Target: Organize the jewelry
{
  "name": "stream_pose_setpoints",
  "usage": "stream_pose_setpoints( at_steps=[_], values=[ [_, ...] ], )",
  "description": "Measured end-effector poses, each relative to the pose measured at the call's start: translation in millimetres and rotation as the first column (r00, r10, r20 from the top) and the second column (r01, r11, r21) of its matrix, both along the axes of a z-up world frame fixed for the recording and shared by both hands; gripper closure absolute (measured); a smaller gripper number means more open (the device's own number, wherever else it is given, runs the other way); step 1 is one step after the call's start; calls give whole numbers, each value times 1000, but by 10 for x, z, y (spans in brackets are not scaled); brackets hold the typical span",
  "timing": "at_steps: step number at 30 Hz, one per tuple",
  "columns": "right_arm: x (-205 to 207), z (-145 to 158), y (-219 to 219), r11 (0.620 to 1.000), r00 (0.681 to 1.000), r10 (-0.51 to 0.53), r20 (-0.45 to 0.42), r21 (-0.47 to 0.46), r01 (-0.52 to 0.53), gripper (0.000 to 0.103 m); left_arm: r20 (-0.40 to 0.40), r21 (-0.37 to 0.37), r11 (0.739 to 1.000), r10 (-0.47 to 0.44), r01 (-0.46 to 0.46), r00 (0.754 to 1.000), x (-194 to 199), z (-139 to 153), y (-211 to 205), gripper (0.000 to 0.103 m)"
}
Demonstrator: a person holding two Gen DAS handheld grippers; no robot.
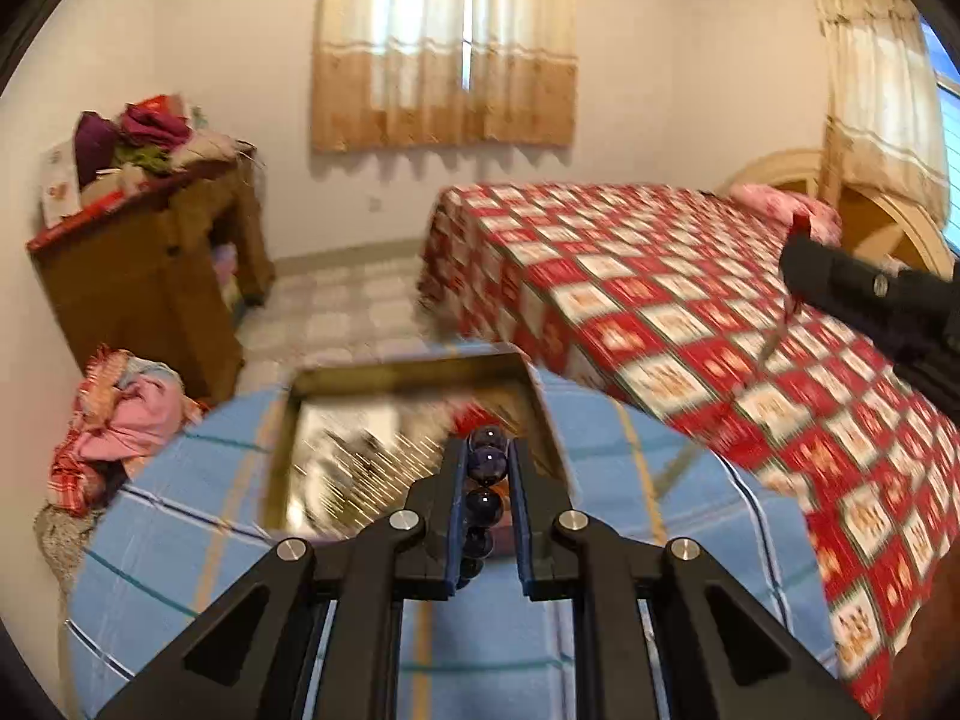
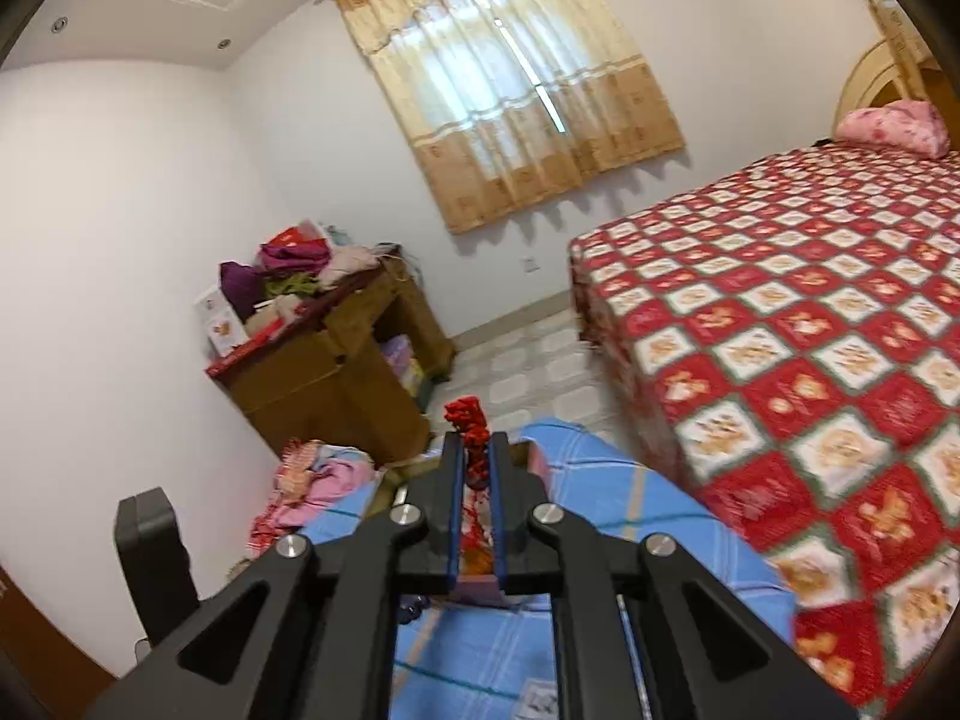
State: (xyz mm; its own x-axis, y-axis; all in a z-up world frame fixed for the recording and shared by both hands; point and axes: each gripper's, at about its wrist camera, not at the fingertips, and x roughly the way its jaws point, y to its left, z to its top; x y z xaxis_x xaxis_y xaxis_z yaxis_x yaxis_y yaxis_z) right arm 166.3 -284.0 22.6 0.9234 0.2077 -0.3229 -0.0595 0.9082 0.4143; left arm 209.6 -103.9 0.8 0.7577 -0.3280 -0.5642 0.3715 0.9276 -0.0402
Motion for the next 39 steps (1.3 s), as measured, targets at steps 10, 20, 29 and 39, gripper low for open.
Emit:
stream_pose_setpoints(
  at_steps=[10, 20, 29, 39],
  values=[
    [620, -383, 258, 999, 997, 35, -71, 31, -33, 92, -12, -7, 997, 71, -72, 997, 585, -188, 167, 90],
    [919, -883, 344, 998, 978, 52, -200, 30, -47, 92, -67, 27, 995, 95, -93, 993, 750, -593, 178, 90],
    [921, -1032, 418, 997, 966, 78, -247, 34, -71, 79, -128, 77, 987, 149, -140, 980, 806, -744, 279, 83],
    [283, -742, 494, 999, 984, -14, -175, -33, 8, 29, -66, 103, 979, 182, -175, 981, 278, -563, 384, 27]
  ],
)
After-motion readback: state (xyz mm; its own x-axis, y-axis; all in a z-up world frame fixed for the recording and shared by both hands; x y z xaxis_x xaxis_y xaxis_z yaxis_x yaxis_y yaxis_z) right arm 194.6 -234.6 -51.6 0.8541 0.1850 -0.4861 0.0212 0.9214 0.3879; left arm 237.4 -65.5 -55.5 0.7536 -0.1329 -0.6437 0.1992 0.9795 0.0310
